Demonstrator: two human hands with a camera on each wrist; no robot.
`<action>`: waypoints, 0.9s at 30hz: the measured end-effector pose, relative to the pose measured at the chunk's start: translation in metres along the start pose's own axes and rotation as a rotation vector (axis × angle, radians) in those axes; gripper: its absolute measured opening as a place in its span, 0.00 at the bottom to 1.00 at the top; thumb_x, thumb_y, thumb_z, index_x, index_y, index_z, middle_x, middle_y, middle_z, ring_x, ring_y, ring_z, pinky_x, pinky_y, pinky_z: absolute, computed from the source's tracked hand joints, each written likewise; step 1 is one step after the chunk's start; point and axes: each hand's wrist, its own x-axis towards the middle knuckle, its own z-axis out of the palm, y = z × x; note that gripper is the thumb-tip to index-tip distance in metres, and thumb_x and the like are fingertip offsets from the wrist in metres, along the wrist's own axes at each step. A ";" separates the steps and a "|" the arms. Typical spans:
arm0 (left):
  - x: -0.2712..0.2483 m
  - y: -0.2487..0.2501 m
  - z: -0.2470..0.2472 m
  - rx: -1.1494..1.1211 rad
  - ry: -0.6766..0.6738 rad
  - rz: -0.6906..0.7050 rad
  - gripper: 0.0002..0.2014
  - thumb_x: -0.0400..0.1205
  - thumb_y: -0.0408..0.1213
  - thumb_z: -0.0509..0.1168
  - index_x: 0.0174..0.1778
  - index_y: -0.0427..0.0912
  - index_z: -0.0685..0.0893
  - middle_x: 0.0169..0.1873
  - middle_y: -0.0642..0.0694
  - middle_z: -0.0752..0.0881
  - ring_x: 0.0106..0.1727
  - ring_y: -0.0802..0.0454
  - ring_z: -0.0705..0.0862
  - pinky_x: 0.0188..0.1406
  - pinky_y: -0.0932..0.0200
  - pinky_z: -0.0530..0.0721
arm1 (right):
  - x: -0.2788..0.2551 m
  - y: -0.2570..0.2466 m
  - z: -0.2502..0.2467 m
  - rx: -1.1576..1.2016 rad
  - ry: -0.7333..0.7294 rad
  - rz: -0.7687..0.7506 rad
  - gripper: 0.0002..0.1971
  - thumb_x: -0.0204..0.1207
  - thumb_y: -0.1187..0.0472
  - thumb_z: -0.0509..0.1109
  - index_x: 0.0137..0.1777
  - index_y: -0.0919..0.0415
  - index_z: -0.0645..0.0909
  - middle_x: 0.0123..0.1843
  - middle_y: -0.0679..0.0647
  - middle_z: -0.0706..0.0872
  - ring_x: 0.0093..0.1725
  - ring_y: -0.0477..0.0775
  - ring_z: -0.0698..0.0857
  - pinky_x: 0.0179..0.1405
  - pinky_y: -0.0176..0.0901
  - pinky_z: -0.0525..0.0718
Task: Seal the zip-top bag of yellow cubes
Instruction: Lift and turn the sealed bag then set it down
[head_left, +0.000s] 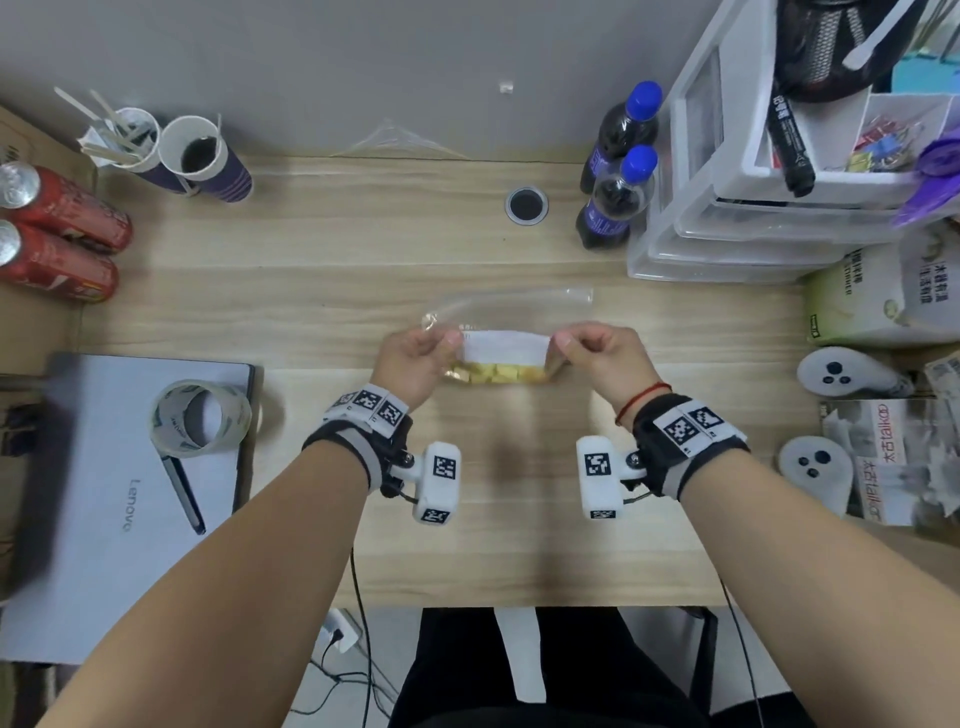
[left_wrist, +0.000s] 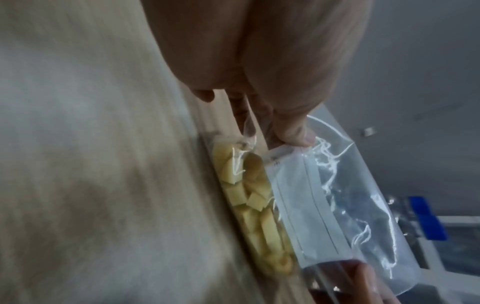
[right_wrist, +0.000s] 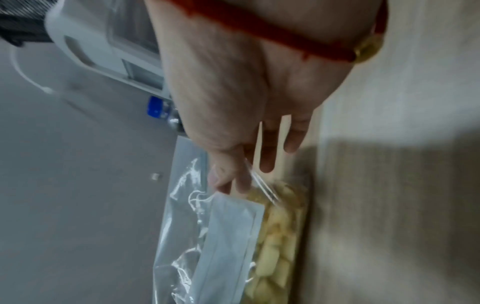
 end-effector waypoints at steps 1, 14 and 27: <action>0.000 0.007 -0.003 -0.014 0.014 0.042 0.04 0.80 0.39 0.71 0.45 0.45 0.90 0.40 0.55 0.92 0.40 0.66 0.88 0.42 0.72 0.83 | 0.001 -0.008 -0.002 0.004 0.015 -0.041 0.07 0.77 0.63 0.72 0.46 0.66 0.90 0.46 0.55 0.92 0.47 0.48 0.89 0.55 0.37 0.85; -0.016 -0.030 -0.002 0.304 -0.011 -0.256 0.17 0.79 0.54 0.68 0.51 0.44 0.92 0.50 0.43 0.90 0.54 0.48 0.86 0.49 0.63 0.75 | -0.009 0.030 0.006 -0.269 0.040 0.203 0.13 0.71 0.49 0.74 0.25 0.42 0.87 0.24 0.39 0.85 0.36 0.48 0.81 0.55 0.51 0.83; -0.014 -0.018 -0.001 0.415 0.227 -0.213 0.11 0.79 0.48 0.68 0.42 0.43 0.87 0.46 0.45 0.90 0.34 0.54 0.82 0.25 0.70 0.72 | 0.009 0.007 0.011 -0.543 0.107 -0.054 0.10 0.72 0.51 0.74 0.43 0.51 0.75 0.33 0.47 0.88 0.39 0.52 0.86 0.42 0.45 0.81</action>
